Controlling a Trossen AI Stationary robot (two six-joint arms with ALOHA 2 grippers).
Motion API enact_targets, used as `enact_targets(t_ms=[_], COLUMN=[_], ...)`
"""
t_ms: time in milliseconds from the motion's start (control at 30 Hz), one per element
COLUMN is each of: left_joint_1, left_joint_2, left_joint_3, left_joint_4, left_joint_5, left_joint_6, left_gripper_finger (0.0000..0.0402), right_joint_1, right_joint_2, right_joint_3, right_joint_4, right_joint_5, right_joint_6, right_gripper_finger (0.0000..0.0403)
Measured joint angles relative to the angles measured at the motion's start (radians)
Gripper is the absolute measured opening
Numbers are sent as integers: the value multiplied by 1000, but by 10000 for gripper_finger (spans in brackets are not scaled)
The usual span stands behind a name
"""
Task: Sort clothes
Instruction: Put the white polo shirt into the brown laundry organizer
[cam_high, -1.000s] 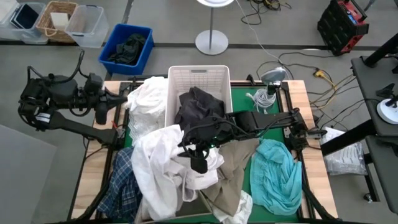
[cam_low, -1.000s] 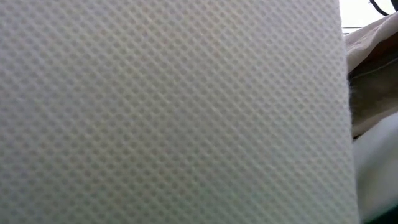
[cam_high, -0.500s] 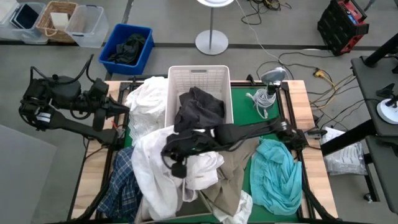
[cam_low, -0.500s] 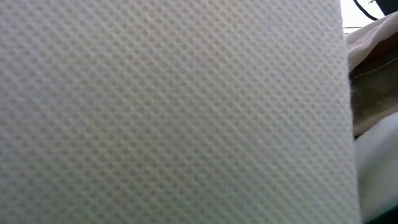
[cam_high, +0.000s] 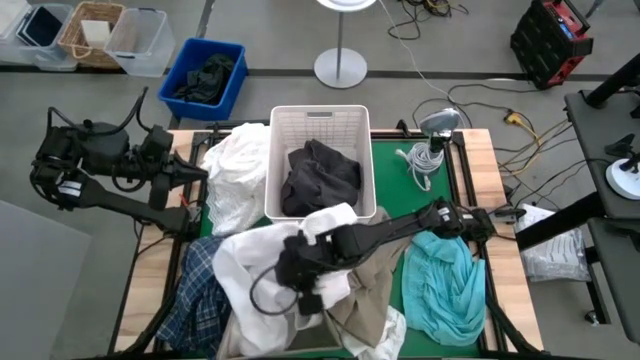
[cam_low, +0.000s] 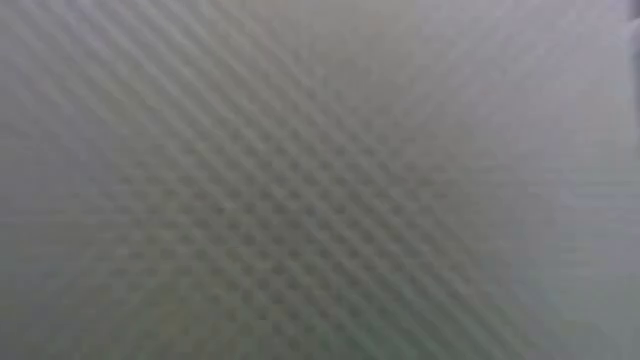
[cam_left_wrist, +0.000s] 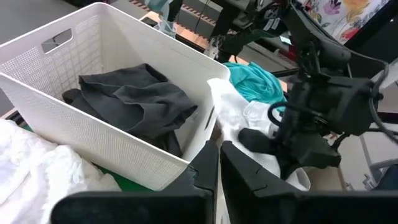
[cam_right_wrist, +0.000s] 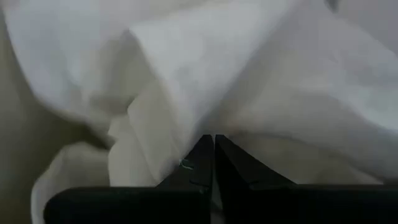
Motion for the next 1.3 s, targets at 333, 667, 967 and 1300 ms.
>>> enact_targets(t_ms=[333, 667, 967, 1300], left_joint_1=[0, 0, 0, 0], left_joint_2=[1, 2, 3, -4], left_joint_3=[0, 0, 0, 0], left_joint_4=[-34, -33, -37, -48], left_joint_5=[0, 0, 0, 0], left_joint_6=[-7, -12, -12, -12], left_gripper_finger=[0, 0, 0, 0], right_joint_1=[21, 20, -70, -170], right_joint_2=[-99, -357, -355, -196], right_joint_3=[1, 1, -5, -7], right_joint_4=[-128, -340, -419, -258], right_joint_5=[90, 271, 301, 112], right_joint_6=[42, 112, 141, 57], right_gripper_finger=[19, 114, 250, 311])
